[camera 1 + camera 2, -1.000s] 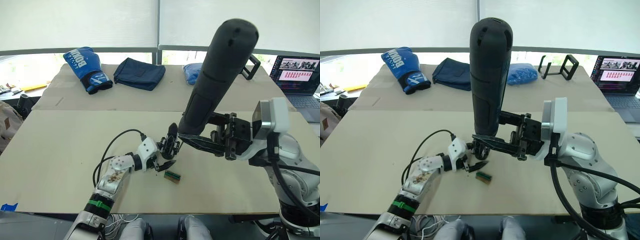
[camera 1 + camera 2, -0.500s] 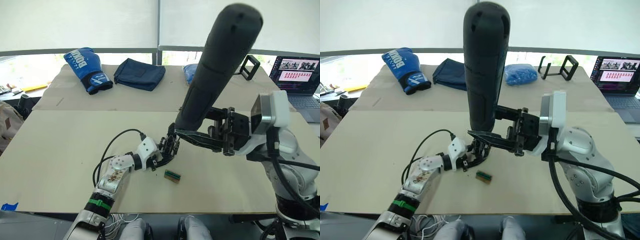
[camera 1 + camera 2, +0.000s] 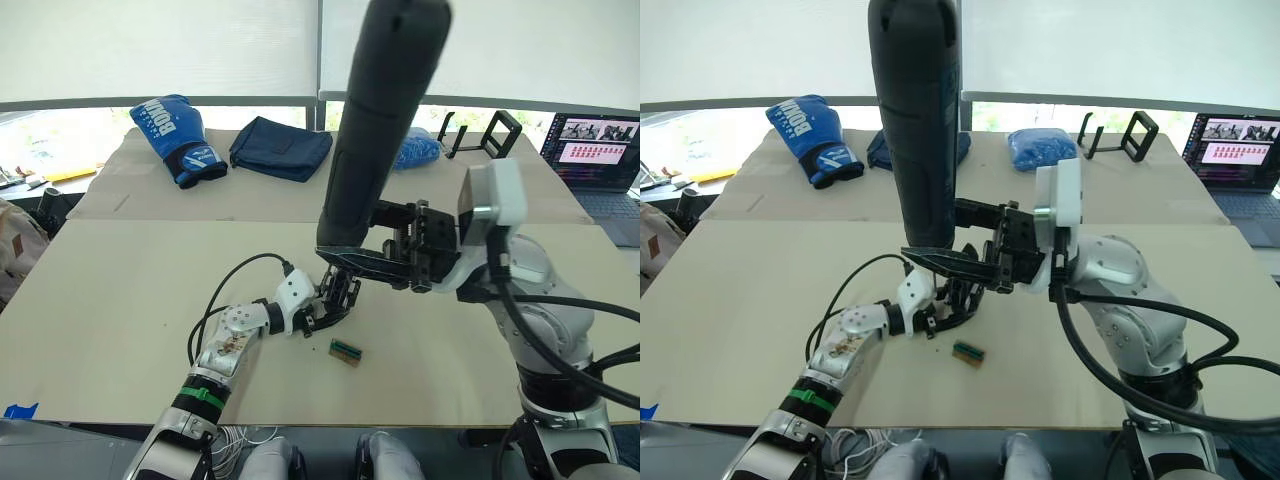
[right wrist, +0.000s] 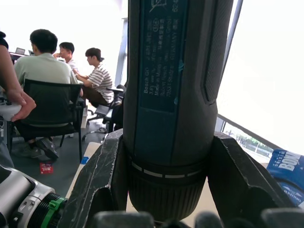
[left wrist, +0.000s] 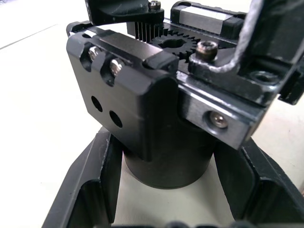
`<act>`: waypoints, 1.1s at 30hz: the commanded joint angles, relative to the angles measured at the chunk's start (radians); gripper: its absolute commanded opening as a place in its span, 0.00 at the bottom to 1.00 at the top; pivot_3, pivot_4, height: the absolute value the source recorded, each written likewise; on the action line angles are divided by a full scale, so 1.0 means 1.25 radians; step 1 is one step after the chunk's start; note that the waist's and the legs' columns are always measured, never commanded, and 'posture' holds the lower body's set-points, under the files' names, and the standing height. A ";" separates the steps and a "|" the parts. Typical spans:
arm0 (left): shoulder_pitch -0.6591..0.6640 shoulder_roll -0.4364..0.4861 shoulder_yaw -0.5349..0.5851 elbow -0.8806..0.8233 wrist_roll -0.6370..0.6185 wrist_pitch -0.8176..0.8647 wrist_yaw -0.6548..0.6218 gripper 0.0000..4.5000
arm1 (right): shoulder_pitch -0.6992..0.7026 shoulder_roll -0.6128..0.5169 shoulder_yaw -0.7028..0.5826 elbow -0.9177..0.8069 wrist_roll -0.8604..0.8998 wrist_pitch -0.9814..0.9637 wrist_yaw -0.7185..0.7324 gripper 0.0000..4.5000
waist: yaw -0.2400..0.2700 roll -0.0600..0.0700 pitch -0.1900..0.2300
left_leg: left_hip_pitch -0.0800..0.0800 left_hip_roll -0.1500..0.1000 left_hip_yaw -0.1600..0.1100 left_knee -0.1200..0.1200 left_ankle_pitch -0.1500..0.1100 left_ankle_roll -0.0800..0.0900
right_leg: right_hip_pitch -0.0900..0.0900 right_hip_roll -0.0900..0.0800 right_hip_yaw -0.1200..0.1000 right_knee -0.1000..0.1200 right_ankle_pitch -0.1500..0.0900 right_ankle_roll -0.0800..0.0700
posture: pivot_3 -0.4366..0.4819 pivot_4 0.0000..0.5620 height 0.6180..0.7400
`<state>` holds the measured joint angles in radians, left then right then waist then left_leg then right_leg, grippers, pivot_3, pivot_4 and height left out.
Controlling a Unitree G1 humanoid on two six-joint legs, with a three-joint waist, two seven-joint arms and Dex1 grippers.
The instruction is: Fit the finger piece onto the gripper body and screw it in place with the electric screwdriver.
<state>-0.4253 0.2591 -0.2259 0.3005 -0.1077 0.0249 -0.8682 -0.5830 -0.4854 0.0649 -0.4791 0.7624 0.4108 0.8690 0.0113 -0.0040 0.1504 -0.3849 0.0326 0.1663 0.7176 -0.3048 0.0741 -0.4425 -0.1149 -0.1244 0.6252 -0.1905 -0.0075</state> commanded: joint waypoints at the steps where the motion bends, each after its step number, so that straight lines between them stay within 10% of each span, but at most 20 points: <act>1: -0.001 0.002 0.003 0.012 0.001 0.004 0.002 0.51 | -0.027 0.017 0.008 0.010 -0.043 -0.046 0.013 0.43 | 0.000 0.000 0.000 | 0.000 0.000 0.000 0.000 0.000 0.000 | 0.000 0.000 0.000 0.000 0.000 0.000 | 0.48 0.27 1.00; 33: 0.030 0.003 -0.006 -0.029 -0.007 0.036 -0.006 0.51 | -0.027 0.074 0.038 0.085 -0.178 -0.085 0.046 0.43 | -0.004 0.000 0.000 | 0.000 0.000 0.000 -0.001 0.000 -0.001 | 0.000 0.001 0.000 0.000 0.000 0.000 | 0.48 0.27 1.00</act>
<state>-0.4088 0.2615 -0.2193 0.2736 -0.1191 0.0517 -0.8720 -0.5833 -0.4009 0.1269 -0.3243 0.5314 0.3267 0.9324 0.0067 -0.0039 0.1504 -0.3851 0.0326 0.1667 0.7168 -0.3044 0.0733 -0.4431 -0.1142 -0.1245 0.6250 -0.1906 -0.0073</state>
